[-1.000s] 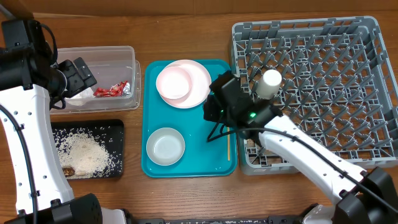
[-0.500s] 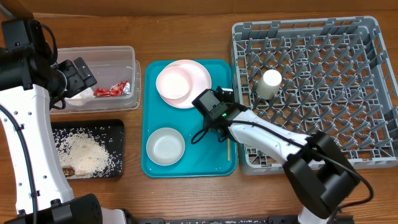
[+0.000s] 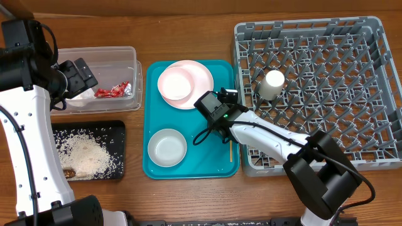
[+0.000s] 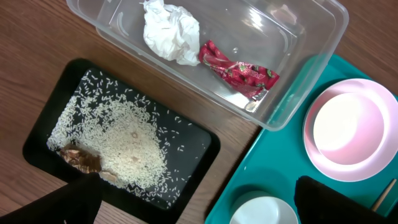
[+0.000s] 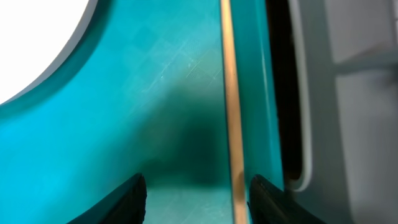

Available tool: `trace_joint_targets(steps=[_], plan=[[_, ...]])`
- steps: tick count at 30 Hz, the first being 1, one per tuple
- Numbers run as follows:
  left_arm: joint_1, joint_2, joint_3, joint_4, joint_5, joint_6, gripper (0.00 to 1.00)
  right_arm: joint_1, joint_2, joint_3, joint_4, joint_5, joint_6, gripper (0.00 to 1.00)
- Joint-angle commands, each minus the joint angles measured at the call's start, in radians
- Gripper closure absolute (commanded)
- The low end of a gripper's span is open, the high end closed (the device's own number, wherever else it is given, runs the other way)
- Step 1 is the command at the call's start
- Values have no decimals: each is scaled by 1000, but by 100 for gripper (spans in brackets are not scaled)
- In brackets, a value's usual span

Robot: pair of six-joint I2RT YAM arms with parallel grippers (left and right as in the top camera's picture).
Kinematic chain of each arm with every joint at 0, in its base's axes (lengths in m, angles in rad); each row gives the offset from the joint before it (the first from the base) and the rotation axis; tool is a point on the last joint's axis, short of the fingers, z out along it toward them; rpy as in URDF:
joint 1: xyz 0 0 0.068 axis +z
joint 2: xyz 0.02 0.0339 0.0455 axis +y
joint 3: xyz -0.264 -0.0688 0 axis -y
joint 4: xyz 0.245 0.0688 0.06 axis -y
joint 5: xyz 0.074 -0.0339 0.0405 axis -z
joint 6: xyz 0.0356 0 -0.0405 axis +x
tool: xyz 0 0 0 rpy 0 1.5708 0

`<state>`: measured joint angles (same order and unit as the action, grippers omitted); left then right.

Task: Sort waste into correct bins and load items into the dishwasher
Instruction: 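Move the right gripper back to the remaining chopstick on the tray, then close the right gripper on the second wooden chopstick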

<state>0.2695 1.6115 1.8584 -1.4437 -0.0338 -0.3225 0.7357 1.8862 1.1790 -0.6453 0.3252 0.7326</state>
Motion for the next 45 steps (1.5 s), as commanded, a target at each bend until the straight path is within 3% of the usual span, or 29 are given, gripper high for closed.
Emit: trace_joint_targets(steps=[1, 4, 13, 20, 25, 27, 30, 38, 45], plan=[[5, 5, 0, 1, 7, -14, 0, 4, 36, 18, 4, -35, 2, 41], [5, 5, 0, 1, 7, -14, 0, 4, 53, 18, 4, -35, 1, 34], [5, 5, 0, 1, 7, -14, 0, 4, 54, 18, 8, -149, 1, 28], [5, 5, 0, 1, 7, -14, 0, 4, 54, 18, 12, -211, 1, 54], [5, 5, 0, 1, 7, -14, 0, 4, 54, 18, 15, -202, 0, 55], [5, 5, 0, 1, 7, -14, 0, 4, 54, 18, 27, -177, 0, 62], [5, 5, 0, 1, 7, -14, 0, 4, 54, 18, 30, -163, 0, 64], [5, 5, 0, 1, 7, -14, 0, 4, 54, 18, 29, -135, -3, 65], [5, 5, 0, 1, 7, -14, 0, 4, 55, 18, 30, -98, -33, 74]])
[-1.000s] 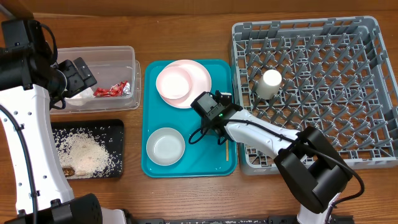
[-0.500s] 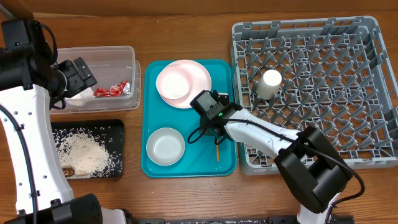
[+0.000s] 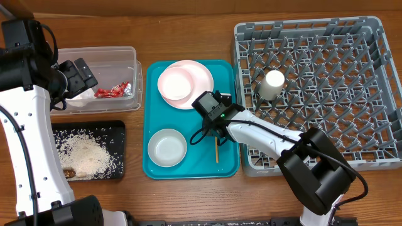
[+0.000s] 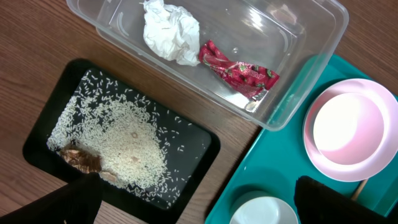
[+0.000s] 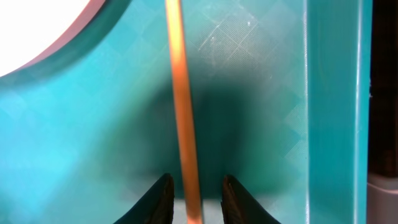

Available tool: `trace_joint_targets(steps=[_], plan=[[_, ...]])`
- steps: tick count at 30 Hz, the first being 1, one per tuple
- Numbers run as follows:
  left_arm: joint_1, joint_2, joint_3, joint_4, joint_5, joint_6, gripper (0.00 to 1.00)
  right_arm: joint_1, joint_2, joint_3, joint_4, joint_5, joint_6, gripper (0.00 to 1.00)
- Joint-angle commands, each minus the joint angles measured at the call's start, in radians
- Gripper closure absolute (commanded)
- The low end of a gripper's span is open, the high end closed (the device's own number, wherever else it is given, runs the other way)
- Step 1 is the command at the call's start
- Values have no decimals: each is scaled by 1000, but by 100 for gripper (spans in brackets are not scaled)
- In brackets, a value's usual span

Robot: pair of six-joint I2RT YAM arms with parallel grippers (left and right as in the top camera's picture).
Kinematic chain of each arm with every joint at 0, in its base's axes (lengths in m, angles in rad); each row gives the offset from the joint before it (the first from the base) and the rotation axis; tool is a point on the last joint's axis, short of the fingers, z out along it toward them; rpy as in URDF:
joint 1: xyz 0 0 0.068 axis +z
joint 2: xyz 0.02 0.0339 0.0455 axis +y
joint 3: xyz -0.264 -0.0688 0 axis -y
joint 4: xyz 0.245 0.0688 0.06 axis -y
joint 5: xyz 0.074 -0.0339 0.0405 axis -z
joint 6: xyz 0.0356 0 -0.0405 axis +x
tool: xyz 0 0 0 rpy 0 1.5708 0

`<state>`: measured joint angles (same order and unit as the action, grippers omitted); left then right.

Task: Sort waste into correct bins and load items into the dishwasher
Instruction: 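Close the right gripper on the second wooden chopstick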

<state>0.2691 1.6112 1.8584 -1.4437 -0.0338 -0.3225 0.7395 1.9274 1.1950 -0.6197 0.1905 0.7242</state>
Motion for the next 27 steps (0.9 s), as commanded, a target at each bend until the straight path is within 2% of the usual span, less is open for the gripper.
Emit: trace_joint_targets(steps=[1, 15, 20, 24, 27], plan=[[5, 5, 0, 1, 7, -14, 0, 0, 13, 2, 4, 37, -25, 75], [5, 5, 0, 1, 7, -14, 0, 0, 13, 2, 4, 37, -25, 92], [5, 5, 0, 1, 7, -14, 0, 0, 13, 2, 4, 38, -25, 95], [5, 5, 0, 1, 7, -14, 0, 0, 13, 2, 1, 37, -25, 90], [5, 5, 0, 1, 7, -14, 0, 0, 15, 0, -8, 61, -24, 90]])
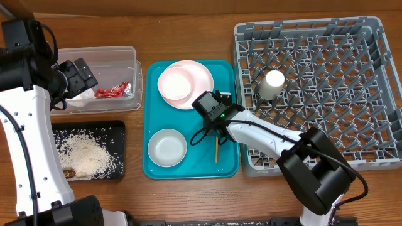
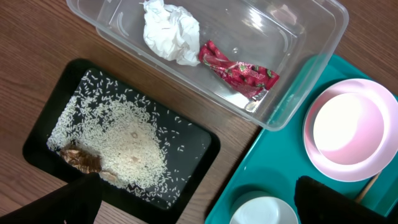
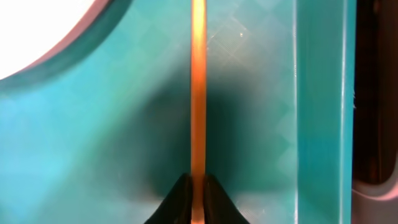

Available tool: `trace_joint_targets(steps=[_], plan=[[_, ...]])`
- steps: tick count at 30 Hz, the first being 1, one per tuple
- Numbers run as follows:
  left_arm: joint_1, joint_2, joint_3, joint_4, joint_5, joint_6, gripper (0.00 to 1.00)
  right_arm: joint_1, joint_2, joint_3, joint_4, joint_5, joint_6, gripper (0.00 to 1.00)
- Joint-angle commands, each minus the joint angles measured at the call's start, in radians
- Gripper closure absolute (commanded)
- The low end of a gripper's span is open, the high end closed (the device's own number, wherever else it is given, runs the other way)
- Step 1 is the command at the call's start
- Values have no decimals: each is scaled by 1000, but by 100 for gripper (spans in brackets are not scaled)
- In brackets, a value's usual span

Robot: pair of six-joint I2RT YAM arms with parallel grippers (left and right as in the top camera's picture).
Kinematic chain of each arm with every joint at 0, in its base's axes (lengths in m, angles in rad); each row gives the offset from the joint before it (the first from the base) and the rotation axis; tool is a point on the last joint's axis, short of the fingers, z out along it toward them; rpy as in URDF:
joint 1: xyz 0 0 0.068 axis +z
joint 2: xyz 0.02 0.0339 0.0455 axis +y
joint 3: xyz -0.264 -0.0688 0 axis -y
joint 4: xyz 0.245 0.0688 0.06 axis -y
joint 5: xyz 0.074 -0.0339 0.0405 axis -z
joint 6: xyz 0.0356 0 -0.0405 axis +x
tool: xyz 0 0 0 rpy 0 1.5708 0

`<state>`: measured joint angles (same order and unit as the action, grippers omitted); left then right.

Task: Sort waste into correct bins and load items into the dishwasher
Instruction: 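Close the right gripper on the second wooden chopstick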

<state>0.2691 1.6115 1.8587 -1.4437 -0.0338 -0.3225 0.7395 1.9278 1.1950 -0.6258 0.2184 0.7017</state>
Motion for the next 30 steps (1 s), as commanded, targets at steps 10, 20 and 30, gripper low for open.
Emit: trace_joint_targets(steps=[10, 20, 30], plan=[[5, 5, 0, 1, 7, -14, 0, 0, 16, -17, 18, 39, -2, 84], [5, 5, 0, 1, 7, -14, 0, 0, 16, -18, 19, 39, -2, 82], [5, 5, 0, 1, 7, -14, 0, 0, 21, -18, 19, 40, -2, 85]])
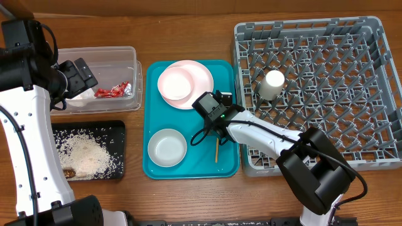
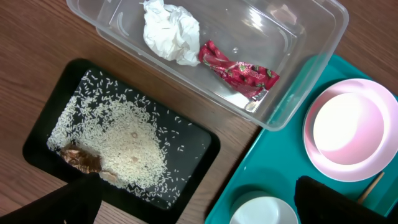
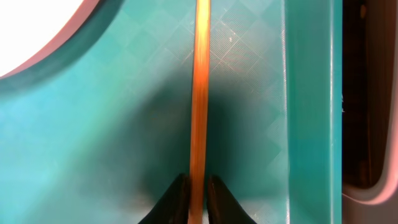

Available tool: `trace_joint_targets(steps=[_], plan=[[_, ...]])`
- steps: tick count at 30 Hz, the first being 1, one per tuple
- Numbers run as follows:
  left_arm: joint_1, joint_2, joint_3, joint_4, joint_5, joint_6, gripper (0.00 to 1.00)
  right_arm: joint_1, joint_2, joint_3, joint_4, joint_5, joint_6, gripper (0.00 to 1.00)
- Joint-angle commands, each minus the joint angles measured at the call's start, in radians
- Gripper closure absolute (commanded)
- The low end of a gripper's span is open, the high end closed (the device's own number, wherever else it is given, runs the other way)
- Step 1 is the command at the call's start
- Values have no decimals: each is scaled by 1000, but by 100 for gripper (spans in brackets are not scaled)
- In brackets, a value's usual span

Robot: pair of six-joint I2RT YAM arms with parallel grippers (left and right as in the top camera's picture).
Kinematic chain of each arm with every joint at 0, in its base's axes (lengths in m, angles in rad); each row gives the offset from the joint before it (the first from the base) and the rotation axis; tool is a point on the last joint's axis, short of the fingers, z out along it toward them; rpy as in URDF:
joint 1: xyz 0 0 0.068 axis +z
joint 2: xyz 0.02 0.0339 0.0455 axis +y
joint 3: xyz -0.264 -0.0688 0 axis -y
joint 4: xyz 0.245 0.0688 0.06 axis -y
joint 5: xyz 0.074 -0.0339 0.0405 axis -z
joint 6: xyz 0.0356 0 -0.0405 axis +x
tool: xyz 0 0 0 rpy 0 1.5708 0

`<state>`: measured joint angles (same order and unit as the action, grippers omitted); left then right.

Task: Sort waste into correct bins and load items into the dishwasher
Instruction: 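Close the right gripper on the second wooden chopstick, then carry the second chopstick with the right gripper into the rack and release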

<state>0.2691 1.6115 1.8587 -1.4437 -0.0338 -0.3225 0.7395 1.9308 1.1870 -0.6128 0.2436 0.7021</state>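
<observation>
A thin wooden chopstick [image 3: 199,93] lies on the teal tray [image 1: 157,169] near its right rim, and my right gripper [image 3: 198,199] is shut on it, one finger on each side. Overhead, the stick [image 1: 217,150] points toward the tray's front edge under that gripper [image 1: 217,133]. A pink plate with a pink bowl [image 1: 179,83] sits at the tray's back, a white bowl [image 1: 167,147] at its front left. My left gripper [image 2: 193,205] hangs open high over the bins, its fingers [image 2: 74,199] dark at the frame's lower corners.
The grey dishwasher rack [image 1: 326,94] stands right of the tray with a white cup [image 1: 272,84] in it. A clear bin [image 1: 119,59] holds a crumpled tissue [image 2: 169,31] and a red wrapper [image 2: 239,71]. A black tray [image 1: 119,129] holds rice and food scraps.
My right gripper stays shut on the chopstick. In the wrist view the tray's right rim sits slightly further left, so the hand has shifted a little. The left arm is unchanged.
At first my right gripper was open over the chopstick lying against the tray's right rim. Then the stick lay further in from the rim, between narrower fingers. After that the fingers were shut on it, and they remain so.
</observation>
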Motion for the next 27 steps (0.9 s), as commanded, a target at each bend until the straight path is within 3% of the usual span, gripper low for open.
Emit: trace_joint_targets(steps=[1, 3, 6, 13, 23, 27], plan=[[5, 5, 0, 1, 7, -14, 0, 0, 23, -10, 6, 14, -2, 82], [5, 5, 0, 1, 7, -14, 0, 0, 33, -10, 10, 14, -2, 77], [5, 5, 0, 1, 7, -14, 0, 0, 40, -10, 13, 13, -2, 76], [5, 5, 0, 1, 7, -14, 0, 0, 39, -8, 13, -16, -2, 96], [5, 5, 0, 1, 7, -14, 0, -5, -26, 29, -9, -28, -3, 96], [5, 5, 0, 1, 7, -14, 0, -24, -108, 74, -11, 71, -58, 96]])
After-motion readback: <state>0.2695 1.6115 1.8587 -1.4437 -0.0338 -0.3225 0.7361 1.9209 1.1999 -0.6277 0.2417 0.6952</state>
